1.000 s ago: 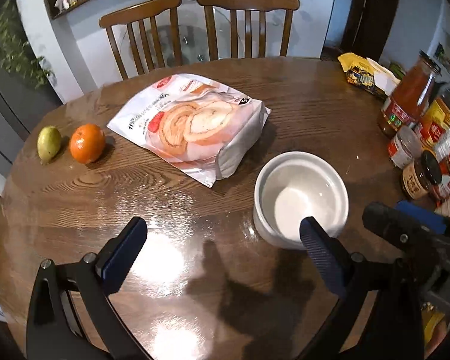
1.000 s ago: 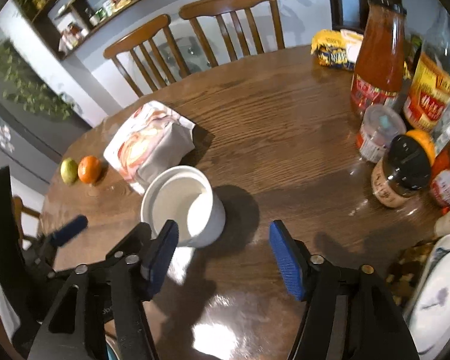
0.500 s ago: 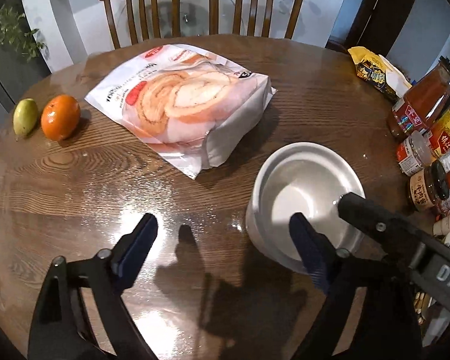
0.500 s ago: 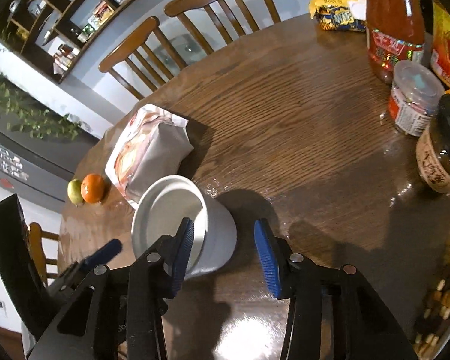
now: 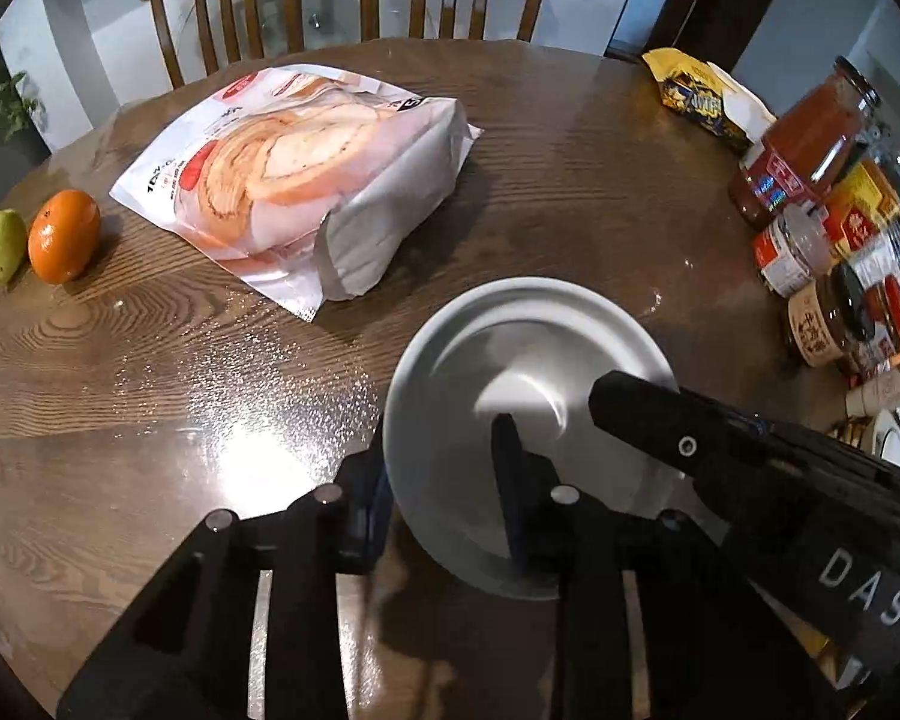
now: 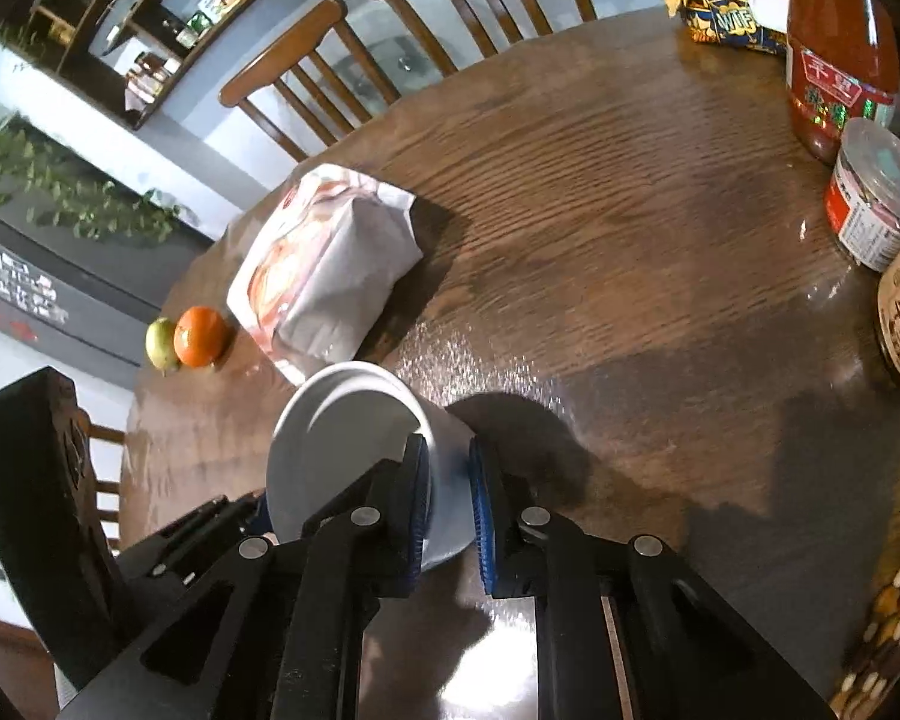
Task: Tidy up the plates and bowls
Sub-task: 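Lift the ramekin with both grippers and carry it over the nested bowls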
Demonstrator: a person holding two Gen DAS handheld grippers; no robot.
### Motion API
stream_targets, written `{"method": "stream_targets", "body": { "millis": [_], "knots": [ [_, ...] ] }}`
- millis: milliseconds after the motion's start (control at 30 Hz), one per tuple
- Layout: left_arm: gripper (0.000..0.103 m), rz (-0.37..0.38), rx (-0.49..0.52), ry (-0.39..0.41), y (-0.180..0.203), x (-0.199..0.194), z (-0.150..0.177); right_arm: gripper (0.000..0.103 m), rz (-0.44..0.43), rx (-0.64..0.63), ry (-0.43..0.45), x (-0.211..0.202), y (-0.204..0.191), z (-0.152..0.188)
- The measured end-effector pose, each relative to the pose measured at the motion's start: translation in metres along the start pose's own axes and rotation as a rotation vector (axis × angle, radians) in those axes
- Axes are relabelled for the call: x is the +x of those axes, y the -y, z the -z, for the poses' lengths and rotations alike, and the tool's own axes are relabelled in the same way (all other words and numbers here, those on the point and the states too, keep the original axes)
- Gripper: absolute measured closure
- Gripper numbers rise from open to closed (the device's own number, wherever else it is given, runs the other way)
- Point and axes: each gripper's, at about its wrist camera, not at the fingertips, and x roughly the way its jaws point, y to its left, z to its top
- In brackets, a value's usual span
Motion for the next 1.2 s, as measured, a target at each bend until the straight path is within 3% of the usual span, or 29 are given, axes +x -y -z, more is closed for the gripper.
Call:
{"method": "stream_targets", "body": {
  "millis": [100, 767, 1200],
  "knots": [
    [0.079, 0.001, 0.018, -0.007, 0.001, -0.004, 0.005, 0.087, 0.001, -0.002, -0.006, -0.003, 0.000, 0.006],
    [0.079, 0.007, 0.106, -0.028, 0.012, -0.023, 0.051, 0.087, 0.057, -0.034, -0.031, -0.025, -0.005, 0.060],
    [0.078, 0.001, 0.139, 0.018, 0.017, -0.036, 0.068, 0.087, 0.067, -0.044, 0.000, -0.038, -0.011, 0.084]
  ]
}}
